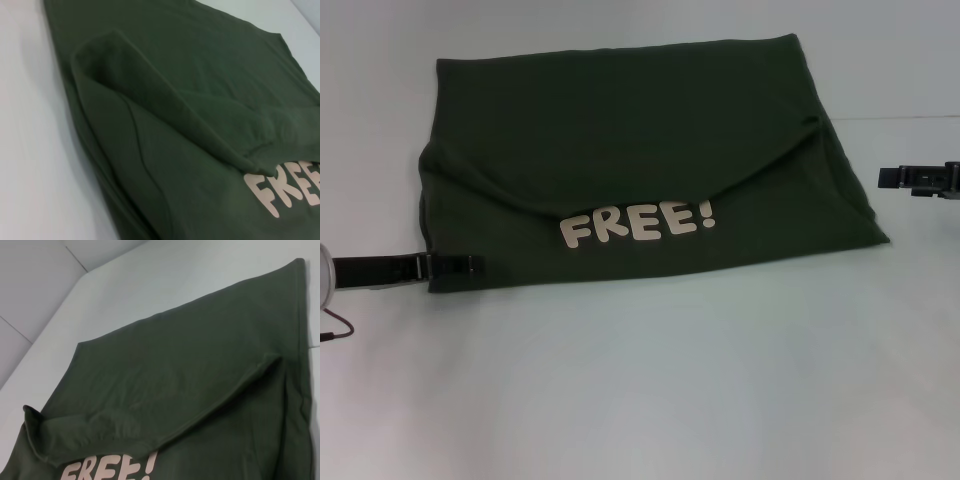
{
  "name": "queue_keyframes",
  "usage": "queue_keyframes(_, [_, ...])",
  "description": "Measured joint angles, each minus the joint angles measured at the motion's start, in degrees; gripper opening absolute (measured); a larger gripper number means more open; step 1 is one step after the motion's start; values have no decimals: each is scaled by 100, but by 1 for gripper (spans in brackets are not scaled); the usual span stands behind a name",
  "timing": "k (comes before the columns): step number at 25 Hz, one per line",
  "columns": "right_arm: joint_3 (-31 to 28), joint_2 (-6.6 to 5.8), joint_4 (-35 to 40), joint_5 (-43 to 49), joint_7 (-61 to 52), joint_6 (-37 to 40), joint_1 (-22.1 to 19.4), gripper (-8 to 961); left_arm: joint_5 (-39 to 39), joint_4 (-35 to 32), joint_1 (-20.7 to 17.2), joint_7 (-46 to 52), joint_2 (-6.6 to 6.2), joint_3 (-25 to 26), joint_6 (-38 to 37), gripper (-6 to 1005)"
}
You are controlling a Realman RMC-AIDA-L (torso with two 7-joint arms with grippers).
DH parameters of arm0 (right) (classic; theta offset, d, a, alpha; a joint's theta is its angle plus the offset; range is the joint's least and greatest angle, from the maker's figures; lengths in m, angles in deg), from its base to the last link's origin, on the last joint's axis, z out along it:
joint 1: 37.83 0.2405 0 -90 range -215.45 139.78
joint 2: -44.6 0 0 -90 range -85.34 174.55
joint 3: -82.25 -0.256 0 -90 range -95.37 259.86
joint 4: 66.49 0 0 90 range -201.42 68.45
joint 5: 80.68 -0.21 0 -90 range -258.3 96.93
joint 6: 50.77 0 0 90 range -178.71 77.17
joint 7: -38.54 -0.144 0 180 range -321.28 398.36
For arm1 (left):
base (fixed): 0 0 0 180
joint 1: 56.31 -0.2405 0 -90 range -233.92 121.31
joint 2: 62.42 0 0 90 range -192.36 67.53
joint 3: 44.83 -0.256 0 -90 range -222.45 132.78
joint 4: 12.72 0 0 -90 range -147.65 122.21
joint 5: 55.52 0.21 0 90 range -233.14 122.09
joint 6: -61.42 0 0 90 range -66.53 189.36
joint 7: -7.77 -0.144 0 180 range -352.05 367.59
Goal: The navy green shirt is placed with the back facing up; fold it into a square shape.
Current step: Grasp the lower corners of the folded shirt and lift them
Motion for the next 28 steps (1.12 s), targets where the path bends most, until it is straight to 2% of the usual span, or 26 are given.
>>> queue_keyframes(3, [1,5,0,0,0,0,0,821,4,13,-6,-1,-8,-20,72,897])
queue_keyframes(9, [9,9,-1,0,-23,0,0,820,6,10,-15,-4,5,-74,124,677])
queue_keyframes(14, [13,3,-5,0,-42,0,0,820,6,6,-16,-5,13,-97,167,432])
queue_keyframes(19, [21,4,-9,0,-53,0,0,819,5,61,-7,161,-6,-178,390,353])
queue_keyframes(28, [76,-3,-9,-1,-133,13,4,818,5,69,-3,222,-30,-227,359,187])
